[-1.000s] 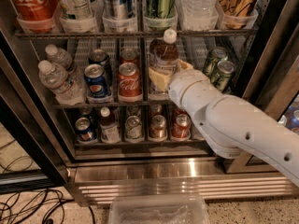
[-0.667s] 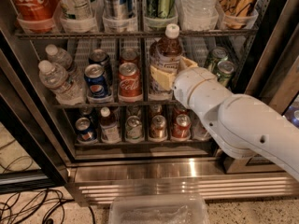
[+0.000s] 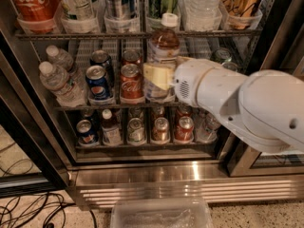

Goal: Pick blue plastic bottle from middle shelf of fridge

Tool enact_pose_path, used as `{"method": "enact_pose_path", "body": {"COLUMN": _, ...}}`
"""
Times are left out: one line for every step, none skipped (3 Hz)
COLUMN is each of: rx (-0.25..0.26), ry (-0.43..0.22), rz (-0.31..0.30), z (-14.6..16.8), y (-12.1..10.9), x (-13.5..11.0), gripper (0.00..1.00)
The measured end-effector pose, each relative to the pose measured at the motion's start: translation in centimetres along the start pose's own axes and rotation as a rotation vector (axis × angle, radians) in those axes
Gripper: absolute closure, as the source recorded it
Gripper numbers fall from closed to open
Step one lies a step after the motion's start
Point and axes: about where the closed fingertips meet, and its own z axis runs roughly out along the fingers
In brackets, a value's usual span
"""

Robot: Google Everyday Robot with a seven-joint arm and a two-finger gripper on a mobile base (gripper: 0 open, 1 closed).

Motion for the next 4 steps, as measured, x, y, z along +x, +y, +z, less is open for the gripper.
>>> {"method": "enact_pose_path", "body": {"rx": -0.114, "ry": 0.089, "rz": 0.007, "z": -0.4, "y": 4.2, "x": -1.8, "gripper": 1.00}}
{"method": "enact_pose_path", "body": {"rx": -0.128, "ry": 0.142, "rz": 0.040, "z": -1.0, "y": 3.2, "x": -0.4, "gripper": 1.00}}
{"method": "enact_pose_path", "body": {"rx": -0.128, "ry": 0.142, "rz": 0.040, "z": -1.0, "y": 3.2, "x": -0.4, "gripper": 1.00}}
{"method": "enact_pose_path", "body": {"rx": -0.164, "ry": 0.213, "rz": 0.016, "z": -0.9, "y": 4.6, "x": 1.2, "gripper": 1.00}}
